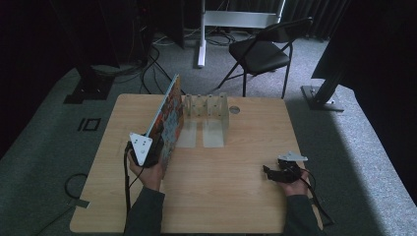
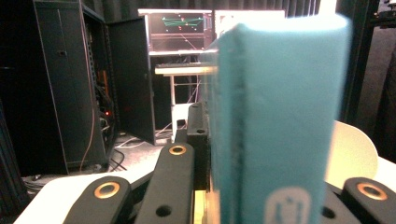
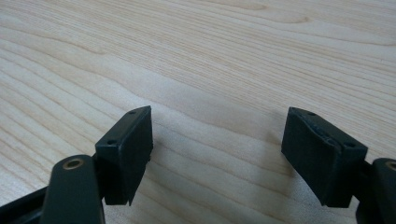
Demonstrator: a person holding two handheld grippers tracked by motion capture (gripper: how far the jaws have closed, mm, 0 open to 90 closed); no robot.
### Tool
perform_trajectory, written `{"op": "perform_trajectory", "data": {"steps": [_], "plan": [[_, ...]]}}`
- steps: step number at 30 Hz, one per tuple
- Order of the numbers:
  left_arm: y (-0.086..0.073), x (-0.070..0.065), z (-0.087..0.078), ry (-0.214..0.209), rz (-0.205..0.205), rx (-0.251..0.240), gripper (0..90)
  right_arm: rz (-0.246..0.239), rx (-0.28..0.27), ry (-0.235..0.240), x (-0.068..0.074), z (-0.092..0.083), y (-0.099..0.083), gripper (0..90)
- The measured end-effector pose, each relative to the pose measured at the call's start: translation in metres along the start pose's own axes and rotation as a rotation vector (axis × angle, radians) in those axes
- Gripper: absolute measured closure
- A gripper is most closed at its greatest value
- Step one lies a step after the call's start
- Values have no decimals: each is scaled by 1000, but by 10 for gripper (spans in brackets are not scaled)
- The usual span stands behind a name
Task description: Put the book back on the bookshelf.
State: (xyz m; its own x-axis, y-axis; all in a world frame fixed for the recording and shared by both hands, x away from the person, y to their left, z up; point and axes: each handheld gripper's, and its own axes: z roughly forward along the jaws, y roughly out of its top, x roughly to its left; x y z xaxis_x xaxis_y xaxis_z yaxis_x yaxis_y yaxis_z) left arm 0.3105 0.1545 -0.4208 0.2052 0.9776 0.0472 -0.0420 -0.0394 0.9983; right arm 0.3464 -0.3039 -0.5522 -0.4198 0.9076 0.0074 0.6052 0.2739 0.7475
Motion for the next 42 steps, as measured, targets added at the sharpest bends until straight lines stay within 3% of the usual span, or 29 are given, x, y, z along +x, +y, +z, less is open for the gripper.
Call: {"op": "perform_trajectory", "data": {"steps": [13,42], "plan": [[-5,-7,4,16,16,-8,805,0,0,0,0,0,0,246],[-12,-10,7,65,-14,-22,804,0,0,0,0,0,0,245]]}}
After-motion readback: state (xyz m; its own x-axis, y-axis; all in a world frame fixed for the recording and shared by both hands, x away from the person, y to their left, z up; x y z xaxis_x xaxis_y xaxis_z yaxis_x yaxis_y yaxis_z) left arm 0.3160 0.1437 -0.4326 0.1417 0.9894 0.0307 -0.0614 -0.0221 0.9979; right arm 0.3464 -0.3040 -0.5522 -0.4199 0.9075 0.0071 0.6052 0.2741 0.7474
